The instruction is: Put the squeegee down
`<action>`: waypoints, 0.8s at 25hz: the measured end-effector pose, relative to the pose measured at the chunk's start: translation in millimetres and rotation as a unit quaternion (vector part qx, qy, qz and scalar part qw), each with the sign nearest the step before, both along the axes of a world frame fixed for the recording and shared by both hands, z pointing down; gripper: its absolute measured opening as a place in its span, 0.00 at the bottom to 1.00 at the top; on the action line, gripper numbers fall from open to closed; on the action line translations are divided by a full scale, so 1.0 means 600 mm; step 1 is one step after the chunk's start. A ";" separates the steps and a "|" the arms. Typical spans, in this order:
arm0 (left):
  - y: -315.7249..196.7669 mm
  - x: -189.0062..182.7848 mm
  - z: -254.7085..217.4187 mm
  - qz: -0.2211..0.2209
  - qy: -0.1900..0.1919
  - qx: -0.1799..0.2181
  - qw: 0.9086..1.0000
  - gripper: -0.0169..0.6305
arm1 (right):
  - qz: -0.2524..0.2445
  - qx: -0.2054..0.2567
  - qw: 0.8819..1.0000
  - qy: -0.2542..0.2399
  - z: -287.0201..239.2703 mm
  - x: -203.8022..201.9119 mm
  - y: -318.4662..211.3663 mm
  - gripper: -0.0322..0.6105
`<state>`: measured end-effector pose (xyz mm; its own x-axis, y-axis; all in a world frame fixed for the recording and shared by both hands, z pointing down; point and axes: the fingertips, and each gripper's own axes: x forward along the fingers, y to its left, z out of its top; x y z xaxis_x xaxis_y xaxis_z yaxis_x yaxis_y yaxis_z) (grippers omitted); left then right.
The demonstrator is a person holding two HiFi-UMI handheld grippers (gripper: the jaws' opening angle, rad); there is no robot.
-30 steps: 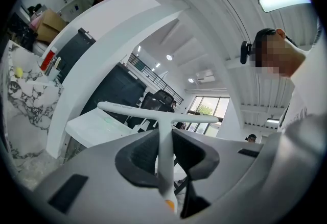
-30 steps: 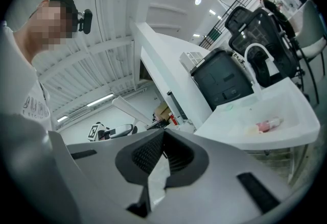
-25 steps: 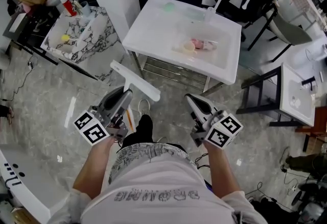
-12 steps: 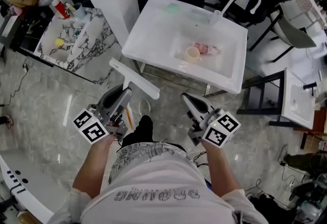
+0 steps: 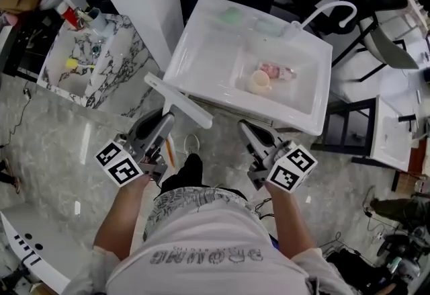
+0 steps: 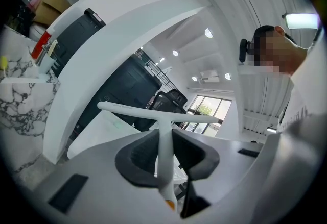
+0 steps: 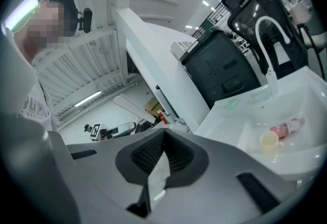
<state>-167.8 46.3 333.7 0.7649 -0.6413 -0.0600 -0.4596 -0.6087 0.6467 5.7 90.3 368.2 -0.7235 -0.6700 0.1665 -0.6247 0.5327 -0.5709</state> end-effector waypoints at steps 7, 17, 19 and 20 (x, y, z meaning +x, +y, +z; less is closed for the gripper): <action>-0.076 -0.035 0.002 0.010 -0.003 0.003 1.000 0.18 | 0.005 -0.009 1.000 0.008 0.004 -0.038 -0.069 0.06; -0.175 -0.081 0.009 0.018 0.001 -0.001 1.000 0.18 | 0.016 -0.017 1.000 0.016 0.003 -0.080 -0.160 0.06; -0.191 -0.088 0.009 0.020 0.002 -0.001 1.000 0.18 | 0.019 -0.019 0.999 0.018 0.005 -0.085 -0.174 0.06; -0.198 -0.091 0.010 0.021 0.001 -0.001 1.000 0.18 | 0.020 -0.020 0.999 0.018 0.005 -0.087 -0.182 0.06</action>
<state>-222.2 -72.8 339.5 0.7910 -0.6088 -0.0612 -0.4319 -0.6264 0.6490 -46.7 -18.8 371.5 -0.6887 -0.6909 0.2197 -0.6664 0.4838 -0.5673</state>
